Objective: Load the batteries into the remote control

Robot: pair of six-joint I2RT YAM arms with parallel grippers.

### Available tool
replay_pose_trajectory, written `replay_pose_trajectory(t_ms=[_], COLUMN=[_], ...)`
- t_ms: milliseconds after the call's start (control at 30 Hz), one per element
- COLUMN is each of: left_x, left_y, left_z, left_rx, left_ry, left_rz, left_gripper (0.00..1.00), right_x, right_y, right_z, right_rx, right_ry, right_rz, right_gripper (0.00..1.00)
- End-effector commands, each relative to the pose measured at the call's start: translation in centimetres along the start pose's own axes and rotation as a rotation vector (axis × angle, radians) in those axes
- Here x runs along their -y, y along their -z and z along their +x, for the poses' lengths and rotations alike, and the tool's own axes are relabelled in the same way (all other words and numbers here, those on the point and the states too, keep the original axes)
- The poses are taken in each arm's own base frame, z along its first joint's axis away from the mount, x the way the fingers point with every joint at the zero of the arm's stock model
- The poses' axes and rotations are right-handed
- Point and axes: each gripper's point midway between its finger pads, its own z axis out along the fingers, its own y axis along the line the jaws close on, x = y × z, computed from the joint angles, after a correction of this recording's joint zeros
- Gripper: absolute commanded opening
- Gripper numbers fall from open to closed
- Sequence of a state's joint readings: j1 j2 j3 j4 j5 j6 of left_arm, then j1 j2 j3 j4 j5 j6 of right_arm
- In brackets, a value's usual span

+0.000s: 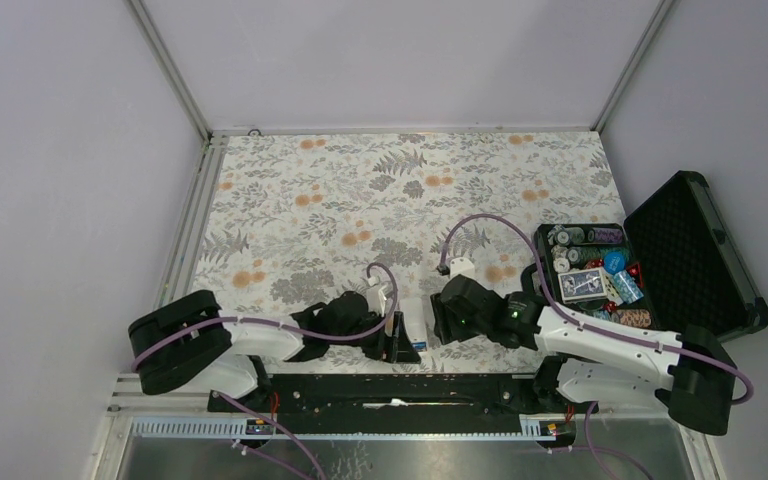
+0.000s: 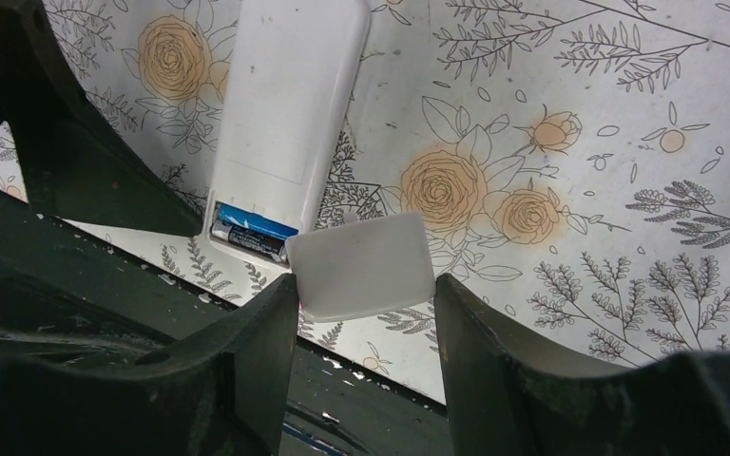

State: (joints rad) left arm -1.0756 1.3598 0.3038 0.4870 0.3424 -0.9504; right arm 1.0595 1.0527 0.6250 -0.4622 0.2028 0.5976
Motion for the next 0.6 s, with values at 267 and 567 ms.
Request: replay_pose_trajectory(t_ms=[267, 567], left_x=[2.5, 3.6], left_y=[-2.7, -3.8], left_z=[-3.6, -4.5], left_rx=[0.067, 0.061], left_ry=[-0.077, -0.096], left_rz=[0.035, 0.059], left_gripper=[0.72, 0.7], right_x=[1.2, 1.8], right_y=[1.3, 1.4], right_z=[-0.4, 0.1], right_rx=[0.067, 0.062], right_ry=[-0.054, -0.069], right_rz=[0.029, 0.05], right_gripper=[0.24, 0.24])
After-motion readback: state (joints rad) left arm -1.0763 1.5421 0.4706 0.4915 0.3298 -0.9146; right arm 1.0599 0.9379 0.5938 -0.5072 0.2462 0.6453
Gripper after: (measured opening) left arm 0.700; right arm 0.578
